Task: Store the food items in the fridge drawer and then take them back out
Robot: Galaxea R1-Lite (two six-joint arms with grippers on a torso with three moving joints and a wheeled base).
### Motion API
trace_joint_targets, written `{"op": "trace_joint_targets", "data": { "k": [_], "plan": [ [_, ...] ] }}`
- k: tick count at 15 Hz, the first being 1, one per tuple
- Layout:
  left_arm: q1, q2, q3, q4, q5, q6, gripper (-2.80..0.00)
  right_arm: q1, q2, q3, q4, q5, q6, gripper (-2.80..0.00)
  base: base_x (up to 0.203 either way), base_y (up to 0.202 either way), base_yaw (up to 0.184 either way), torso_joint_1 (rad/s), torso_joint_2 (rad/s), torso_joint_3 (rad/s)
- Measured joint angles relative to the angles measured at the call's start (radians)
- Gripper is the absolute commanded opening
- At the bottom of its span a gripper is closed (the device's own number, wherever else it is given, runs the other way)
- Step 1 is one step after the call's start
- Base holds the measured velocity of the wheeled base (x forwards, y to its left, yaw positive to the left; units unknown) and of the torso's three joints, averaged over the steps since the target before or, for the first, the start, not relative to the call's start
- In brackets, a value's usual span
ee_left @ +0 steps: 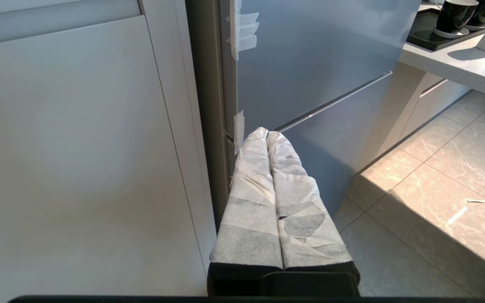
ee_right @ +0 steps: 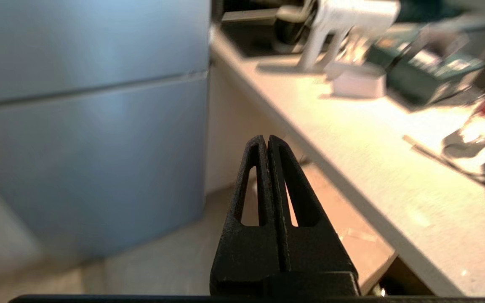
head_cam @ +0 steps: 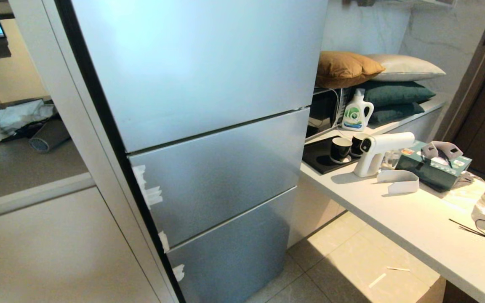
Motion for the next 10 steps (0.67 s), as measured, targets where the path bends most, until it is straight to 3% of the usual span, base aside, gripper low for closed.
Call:
{"op": "trace_joint_targets", "data": {
  "k": [6, 10],
  "plan": [
    [0.000, 0.000, 0.000, -0.001, 0.000, -0.001, -2.80, -0.001, -0.065, 0.000, 0.013, -0.053, 0.112, -2.80, 0.000, 0.000, 0.000, 0.000, 0.00, 0.000],
    [0.000, 0.000, 0.000, -0.001, 0.000, -0.001, -2.80, -0.001, -0.068, 0.000, 0.012, -0.055, 0.115, -2.80, 0.000, 0.000, 0.000, 0.000, 0.00, 0.000]
  ]
}}
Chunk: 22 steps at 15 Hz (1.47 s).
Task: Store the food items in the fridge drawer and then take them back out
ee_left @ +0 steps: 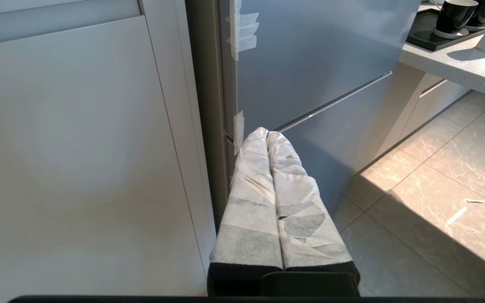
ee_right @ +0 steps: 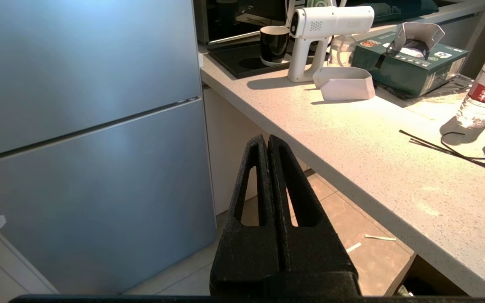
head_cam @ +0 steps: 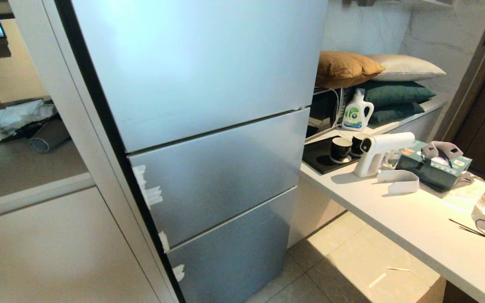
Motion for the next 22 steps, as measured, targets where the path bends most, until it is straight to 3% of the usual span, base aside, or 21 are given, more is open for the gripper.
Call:
{"op": "trace_joint_targets", "data": {
  "k": [22],
  "plan": [
    [0.000, 0.000, 0.000, 0.000, 0.000, 0.000, -2.80, 0.000, 0.000, 0.000, 0.000, 0.000, 0.002, -2.80, 0.000, 0.000, 0.000, -0.120, 0.27, 0.145]
  ]
}}
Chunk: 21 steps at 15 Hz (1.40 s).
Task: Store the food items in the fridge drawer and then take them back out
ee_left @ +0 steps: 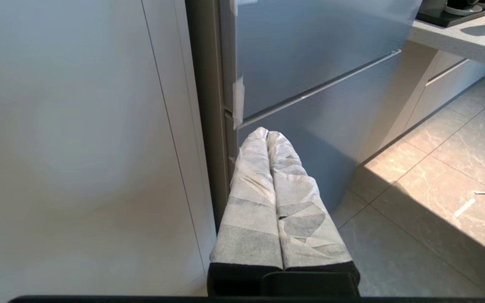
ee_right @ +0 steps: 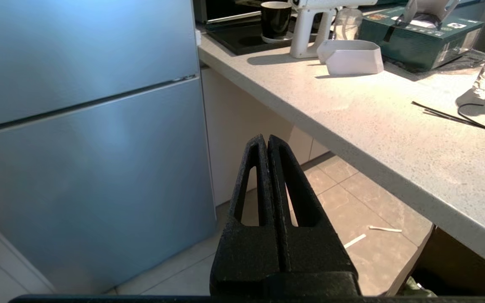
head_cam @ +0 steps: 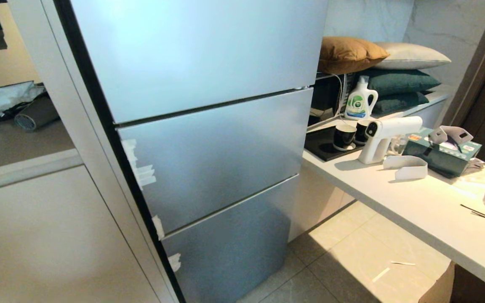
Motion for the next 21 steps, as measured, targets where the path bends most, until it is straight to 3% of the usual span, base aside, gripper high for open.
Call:
{"op": "trace_joint_targets", "data": {
  "k": [17, 21],
  "plan": [
    [0.000, 0.000, 0.000, -0.002, 0.001, 0.000, -2.80, 0.000, 0.001, 0.000, 0.001, 0.000, 0.000, -2.80, 0.000, 0.000, 0.000, -0.163, 0.39, 0.223],
    [-0.001, 0.049, -0.168, -0.019, -0.019, -0.048, -2.80, 0.000, 0.001, 0.000, 0.000, 0.000, -0.001, -2.80, 0.000, 0.000, 0.000, -0.015, 0.04, 0.029]
  ]
}}
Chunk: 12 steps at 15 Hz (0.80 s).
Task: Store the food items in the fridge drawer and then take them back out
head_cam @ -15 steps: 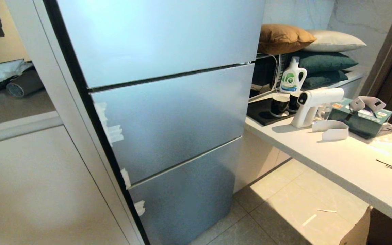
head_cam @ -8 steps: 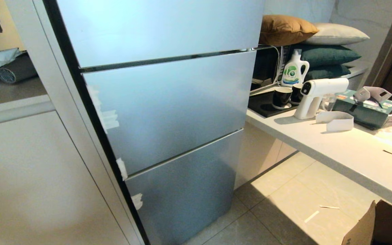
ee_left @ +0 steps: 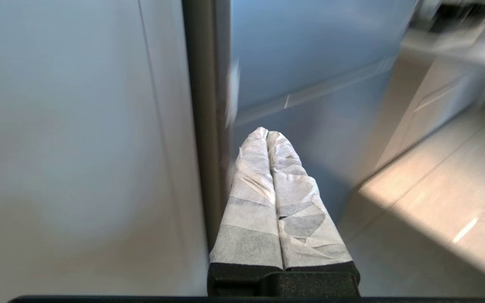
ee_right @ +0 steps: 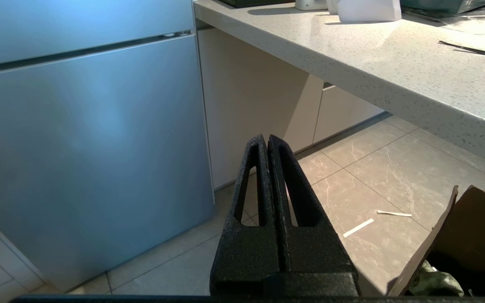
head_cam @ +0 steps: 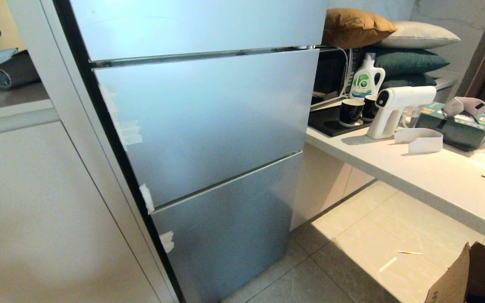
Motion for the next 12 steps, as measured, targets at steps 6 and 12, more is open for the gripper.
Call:
{"op": "trace_joint_targets", "data": {
  "k": [6, 12],
  "plan": [
    [-0.027, 0.574, -0.238, -0.142, -0.090, -0.155, -2.80, 0.000, 0.000, 0.000, 0.001, 0.000, 0.000, -2.80, 0.000, 0.000, 0.000, 0.000, 0.00, 0.000],
    [-0.036, 1.207, -0.406, -0.579, -0.111, -0.184, -2.80, 0.000, 0.000, 0.000, 0.001, 0.000, 0.000, -2.80, 0.000, 0.000, 0.000, 0.000, 0.00, 0.000]
  ]
}}
